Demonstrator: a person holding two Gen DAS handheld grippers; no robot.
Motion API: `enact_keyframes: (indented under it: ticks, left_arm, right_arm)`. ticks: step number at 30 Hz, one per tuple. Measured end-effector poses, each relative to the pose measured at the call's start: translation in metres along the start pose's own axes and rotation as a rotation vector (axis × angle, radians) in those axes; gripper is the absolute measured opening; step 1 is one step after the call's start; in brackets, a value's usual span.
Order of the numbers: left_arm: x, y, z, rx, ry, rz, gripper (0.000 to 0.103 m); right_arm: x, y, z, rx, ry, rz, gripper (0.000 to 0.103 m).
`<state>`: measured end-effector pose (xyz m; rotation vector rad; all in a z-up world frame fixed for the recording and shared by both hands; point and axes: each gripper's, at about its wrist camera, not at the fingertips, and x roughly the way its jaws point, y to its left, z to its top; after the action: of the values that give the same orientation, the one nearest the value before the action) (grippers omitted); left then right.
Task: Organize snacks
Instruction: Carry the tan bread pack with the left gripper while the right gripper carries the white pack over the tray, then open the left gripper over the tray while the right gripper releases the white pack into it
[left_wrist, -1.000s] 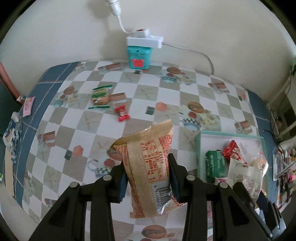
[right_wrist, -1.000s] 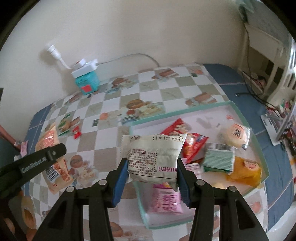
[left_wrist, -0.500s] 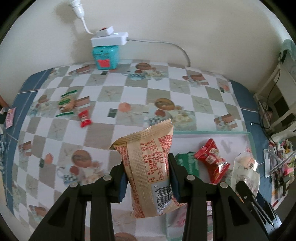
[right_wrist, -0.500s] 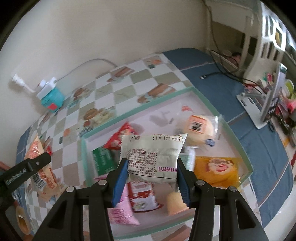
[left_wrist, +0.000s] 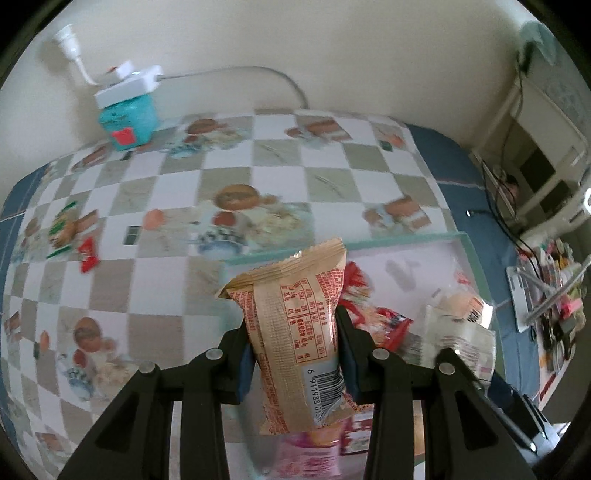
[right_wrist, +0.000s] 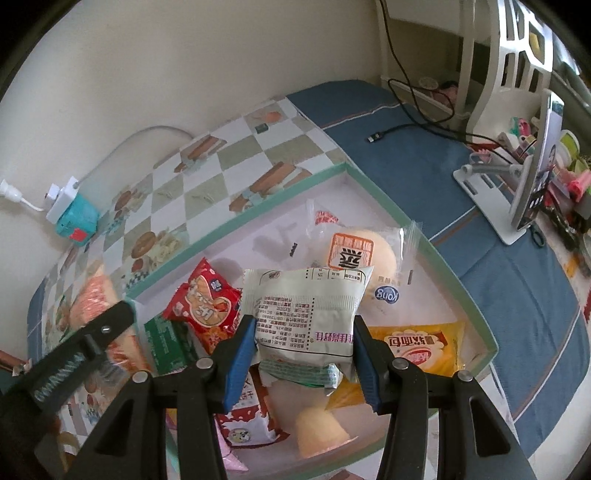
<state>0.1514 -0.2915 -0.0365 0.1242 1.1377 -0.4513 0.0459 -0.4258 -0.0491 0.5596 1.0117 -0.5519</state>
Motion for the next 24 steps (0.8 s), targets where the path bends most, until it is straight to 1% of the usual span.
enact_keyframes:
  ticks: [6,12,13,15,16,17,19,21,24]
  left_arm:
    - [0.011,-0.016,-0.003,0.025,0.011,-0.011,0.04]
    - [0.012,-0.011,-0.002,-0.007,0.017,-0.041,0.041]
    - [0.012,-0.01,-0.002,-0.012,0.02,-0.042,0.041]
    - [0.012,-0.008,-0.001,-0.021,0.027,-0.052,0.047]
    - [0.012,-0.007,-0.002,-0.023,0.029,-0.056,0.054]
    - [0.012,-0.007,-0.001,-0.026,0.029,-0.059,0.058]
    - [0.01,-0.006,-0.001,-0.028,0.024,-0.061,0.059]
    - [0.008,-0.005,0.0,-0.031,0.023,-0.062,0.059]
    - [0.006,-0.004,0.001,-0.03,0.022,-0.06,0.059]
  right_arm:
    - [0.001,-0.005,0.001,0.011,-0.003,-0.012,0.054]
    - [0.002,-0.006,0.001,0.01,0.005,-0.017,0.056]
    - [0.002,-0.006,0.001,0.01,0.006,-0.018,0.056]
    - [0.002,-0.005,0.001,0.008,0.008,-0.021,0.056]
    - [0.003,-0.005,0.001,0.009,0.01,-0.024,0.056]
    - [0.003,-0.005,0.001,0.01,0.011,-0.027,0.057]
    - [0.004,-0.005,0.001,0.01,0.016,-0.036,0.059]
    - [0.004,-0.006,0.001,0.011,0.018,-0.039,0.063]
    - [0.003,-0.005,0.001,0.006,0.017,-0.046,0.065]
